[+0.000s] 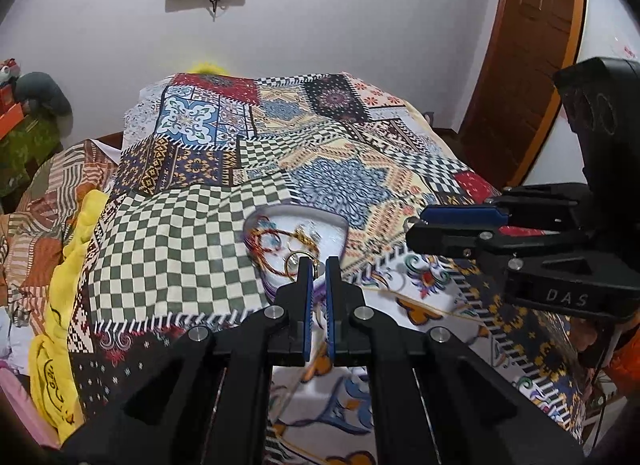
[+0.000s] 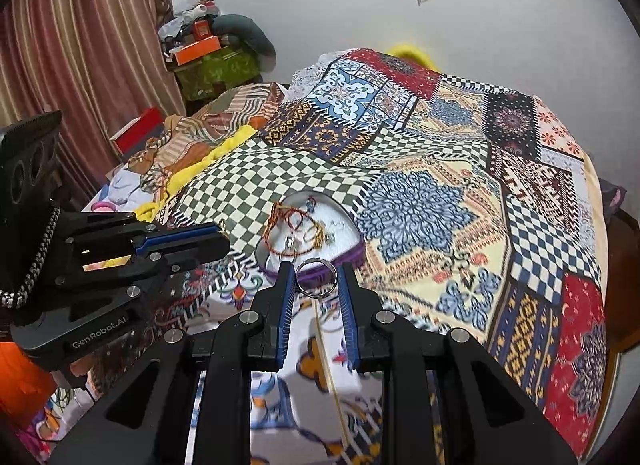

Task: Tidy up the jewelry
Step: 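Lower the ring into the heart tin and open the left gripper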

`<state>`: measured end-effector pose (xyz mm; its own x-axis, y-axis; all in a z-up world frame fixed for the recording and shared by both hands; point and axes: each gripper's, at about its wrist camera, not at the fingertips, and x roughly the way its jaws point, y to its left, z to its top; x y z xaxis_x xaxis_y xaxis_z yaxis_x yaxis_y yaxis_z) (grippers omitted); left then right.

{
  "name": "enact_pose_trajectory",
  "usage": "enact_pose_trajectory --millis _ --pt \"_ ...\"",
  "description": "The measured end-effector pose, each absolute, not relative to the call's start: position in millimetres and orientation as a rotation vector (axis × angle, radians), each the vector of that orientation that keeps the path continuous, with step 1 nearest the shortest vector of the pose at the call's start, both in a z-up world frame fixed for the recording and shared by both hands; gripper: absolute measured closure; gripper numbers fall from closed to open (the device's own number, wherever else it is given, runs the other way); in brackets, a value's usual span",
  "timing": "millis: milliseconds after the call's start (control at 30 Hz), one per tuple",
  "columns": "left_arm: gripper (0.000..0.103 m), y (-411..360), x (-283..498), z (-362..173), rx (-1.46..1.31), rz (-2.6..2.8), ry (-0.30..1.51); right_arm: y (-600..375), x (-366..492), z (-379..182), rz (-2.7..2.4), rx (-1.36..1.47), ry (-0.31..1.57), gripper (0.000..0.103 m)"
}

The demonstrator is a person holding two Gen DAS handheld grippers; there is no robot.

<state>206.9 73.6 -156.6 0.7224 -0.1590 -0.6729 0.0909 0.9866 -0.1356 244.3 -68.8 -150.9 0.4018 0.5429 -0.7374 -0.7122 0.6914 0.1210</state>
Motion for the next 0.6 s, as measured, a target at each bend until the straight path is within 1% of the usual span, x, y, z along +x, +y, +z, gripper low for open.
enact_pose_trajectory --millis 333,600 --pt "0.099 89 239 -159 -0.120 -0.144 0.743 -50 274 -162 0.799 -0.248 0.864 0.083" --pt "0.099 96 263 -179 -0.152 -0.152 0.795 -38 289 -178 0.805 -0.290 0.909 0.083"
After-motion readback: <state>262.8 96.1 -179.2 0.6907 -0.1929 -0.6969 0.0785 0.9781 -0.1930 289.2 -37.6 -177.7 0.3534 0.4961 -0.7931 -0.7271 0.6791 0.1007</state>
